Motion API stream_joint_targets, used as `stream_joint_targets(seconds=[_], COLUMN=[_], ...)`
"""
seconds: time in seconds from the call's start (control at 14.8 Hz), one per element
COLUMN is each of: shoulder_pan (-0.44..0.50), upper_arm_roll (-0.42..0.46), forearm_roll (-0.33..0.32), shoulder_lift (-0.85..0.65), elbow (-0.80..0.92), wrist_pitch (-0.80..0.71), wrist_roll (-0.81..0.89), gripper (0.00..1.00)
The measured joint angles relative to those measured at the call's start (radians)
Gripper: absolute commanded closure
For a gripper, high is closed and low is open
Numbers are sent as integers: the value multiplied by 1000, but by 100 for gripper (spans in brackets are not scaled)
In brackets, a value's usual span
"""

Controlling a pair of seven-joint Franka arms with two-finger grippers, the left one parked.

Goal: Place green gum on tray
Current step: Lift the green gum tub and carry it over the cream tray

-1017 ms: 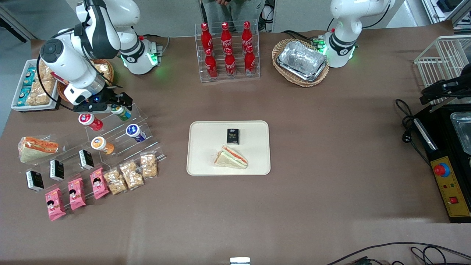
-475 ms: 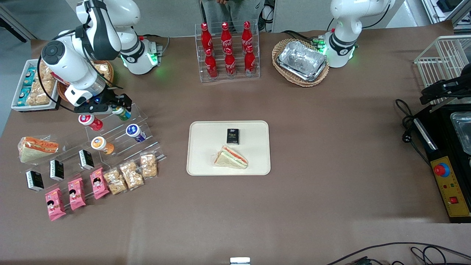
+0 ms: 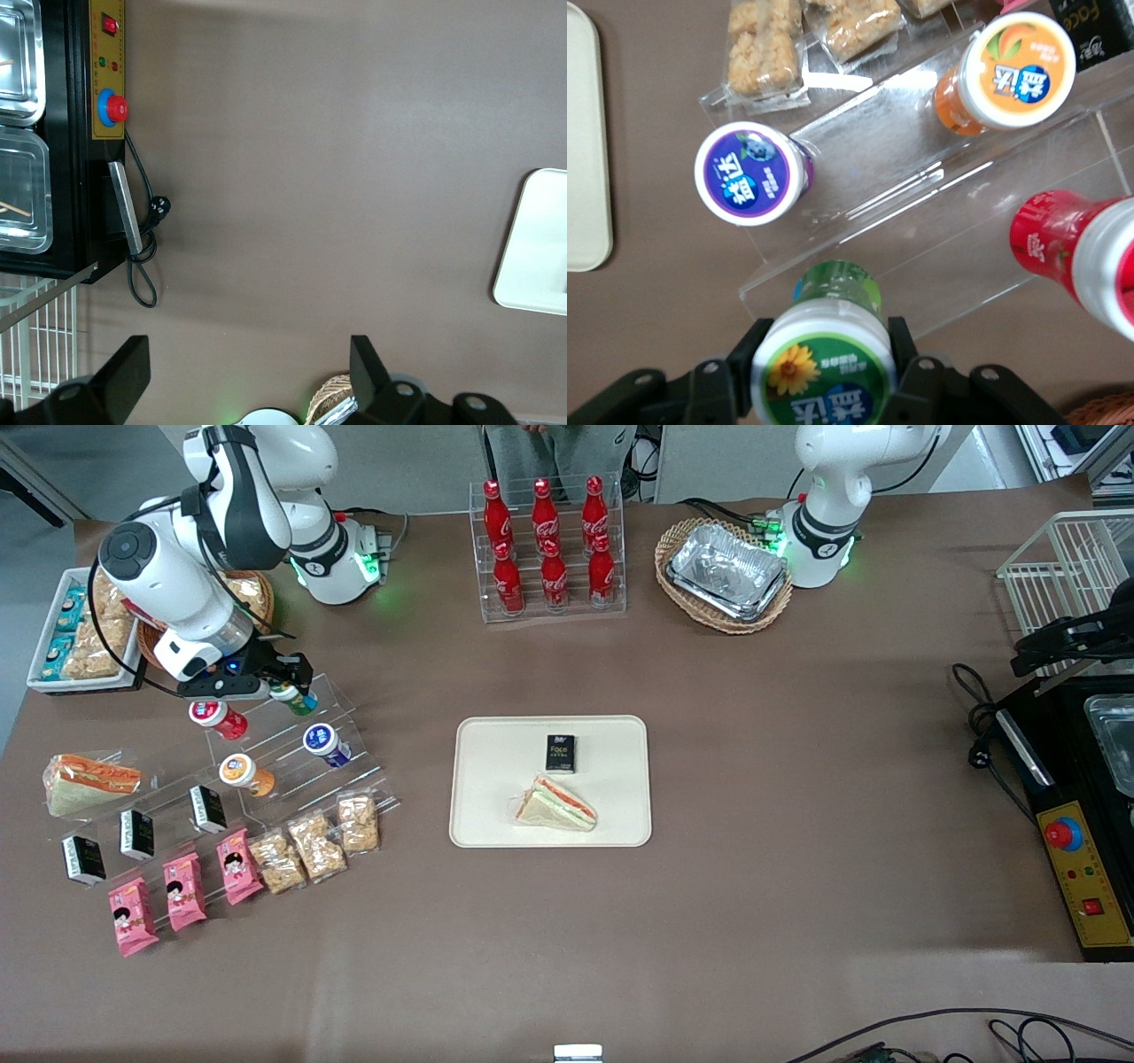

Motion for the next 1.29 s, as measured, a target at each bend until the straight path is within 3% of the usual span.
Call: stream_joint_targets(seconds=[0.68, 1.02, 1.29], shoulder_pan=[-11, -3, 5], upper_arm_roll=[-12, 193, 413], forearm_roll=[-1, 2, 1], shoulder_lift=[5, 110, 208], elbow=[559, 726, 732], wrist_pitch=[-552, -626, -547], wrist_roll=[-18, 234, 493], gripper=[68, 68, 68])
